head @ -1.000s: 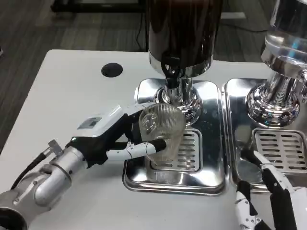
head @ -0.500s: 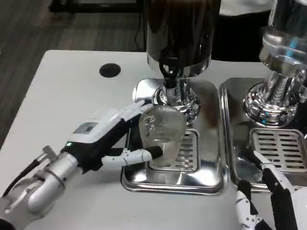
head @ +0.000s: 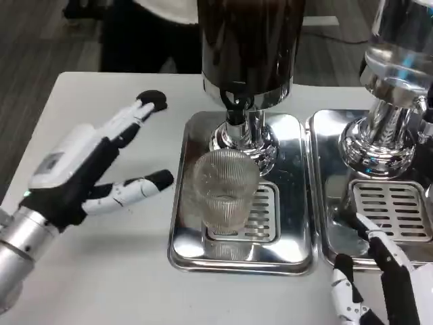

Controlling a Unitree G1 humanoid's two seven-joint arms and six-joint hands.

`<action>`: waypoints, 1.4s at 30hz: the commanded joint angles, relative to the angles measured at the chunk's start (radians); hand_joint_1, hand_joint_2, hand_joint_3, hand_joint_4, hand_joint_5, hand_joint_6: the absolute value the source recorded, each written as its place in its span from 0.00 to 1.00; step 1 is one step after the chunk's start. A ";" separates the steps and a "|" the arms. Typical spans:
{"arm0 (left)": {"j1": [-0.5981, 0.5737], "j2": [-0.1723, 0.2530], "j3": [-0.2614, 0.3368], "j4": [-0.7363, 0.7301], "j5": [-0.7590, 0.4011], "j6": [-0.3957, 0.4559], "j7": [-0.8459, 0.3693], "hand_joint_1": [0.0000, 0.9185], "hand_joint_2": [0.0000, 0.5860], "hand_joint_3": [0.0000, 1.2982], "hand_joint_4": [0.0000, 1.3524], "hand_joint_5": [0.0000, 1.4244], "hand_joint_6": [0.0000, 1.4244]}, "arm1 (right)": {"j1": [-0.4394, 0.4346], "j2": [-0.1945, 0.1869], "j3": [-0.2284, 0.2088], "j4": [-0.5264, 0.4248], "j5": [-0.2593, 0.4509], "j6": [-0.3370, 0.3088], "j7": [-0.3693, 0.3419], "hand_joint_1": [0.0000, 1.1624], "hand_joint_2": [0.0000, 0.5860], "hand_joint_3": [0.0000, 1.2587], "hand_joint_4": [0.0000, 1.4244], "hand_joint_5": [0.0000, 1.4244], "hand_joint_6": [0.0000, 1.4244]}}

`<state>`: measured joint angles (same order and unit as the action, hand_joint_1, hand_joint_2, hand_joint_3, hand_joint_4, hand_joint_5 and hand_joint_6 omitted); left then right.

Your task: Grasp the cup under the faucet to collect the drink, then remove the cup.

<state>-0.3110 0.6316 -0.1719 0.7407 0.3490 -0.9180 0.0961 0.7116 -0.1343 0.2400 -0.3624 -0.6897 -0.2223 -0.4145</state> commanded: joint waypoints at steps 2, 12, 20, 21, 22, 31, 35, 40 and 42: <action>0.013 0.029 0.061 -0.120 -0.182 -0.060 -0.151 0.01 0.23 0.17 0.10 0.14 0.19 | -0.002 -0.010 -0.009 -0.007 0.014 -0.022 0.011 0.36 0.88 0.18 0.15 0.15 0.19; -0.099 -0.015 0.086 -0.211 -0.494 0.024 -0.521 0.04 0.22 0.28 0.26 0.28 0.30 | -0.027 -0.002 -0.007 0.014 0.017 -0.027 0.008 0.36 0.88 0.19 0.15 0.14 0.19; -0.188 -0.077 0.088 -0.187 -0.506 0.116 -0.662 0.04 0.21 0.28 0.27 0.29 0.30 | -0.041 0.008 -0.001 0.029 0.013 -0.035 -0.003 0.36 0.88 0.19 0.15 0.14 0.19; -0.194 -0.084 0.091 -0.185 -0.502 0.121 -0.669 0.04 0.21 0.28 0.27 0.29 0.29 | -0.042 0.009 0.000 0.031 0.012 -0.035 -0.004 0.36 0.88 0.19 0.15 0.14 0.19; -0.202 -0.089 0.092 -0.182 -0.498 0.129 -0.676 0.04 0.21 0.28 0.27 0.29 0.29 | -0.044 0.011 0.002 0.032 0.011 -0.035 -0.005 0.36 0.88 0.19 0.15 0.14 0.19; -0.228 -0.111 0.093 -0.172 -0.476 0.184 -0.725 0.00 0.18 0.26 0.24 0.27 0.26 | -0.055 0.011 0.003 0.035 0.011 -0.038 -0.003 0.36 0.88 0.19 0.16 0.14 0.19; -0.231 -0.115 0.101 -0.157 -0.470 0.184 -0.726 0.00 0.17 0.25 0.23 0.27 0.25 | -0.056 0.012 0.004 0.037 0.013 -0.038 -0.004 0.36 0.88 0.19 0.16 0.14 0.19; -0.238 -0.115 0.107 -0.141 -0.475 0.176 -0.743 0.00 0.17 0.25 0.23 0.26 0.25 | -0.052 0.017 0.004 0.040 0.017 -0.036 -0.006 0.36 0.88 0.19 0.16 0.14 0.19; -0.238 -0.114 0.107 -0.141 -0.470 0.171 -0.753 0.00 0.17 0.25 0.23 0.26 0.25 | -0.050 0.019 0.003 0.041 0.020 -0.036 -0.007 0.36 0.88 0.19 0.16 0.14 0.19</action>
<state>-0.5271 0.5205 -0.0694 0.5915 -0.1398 -0.7409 -0.6350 0.6543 -0.1232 0.2429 -0.3227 -0.6800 -0.2411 -0.4085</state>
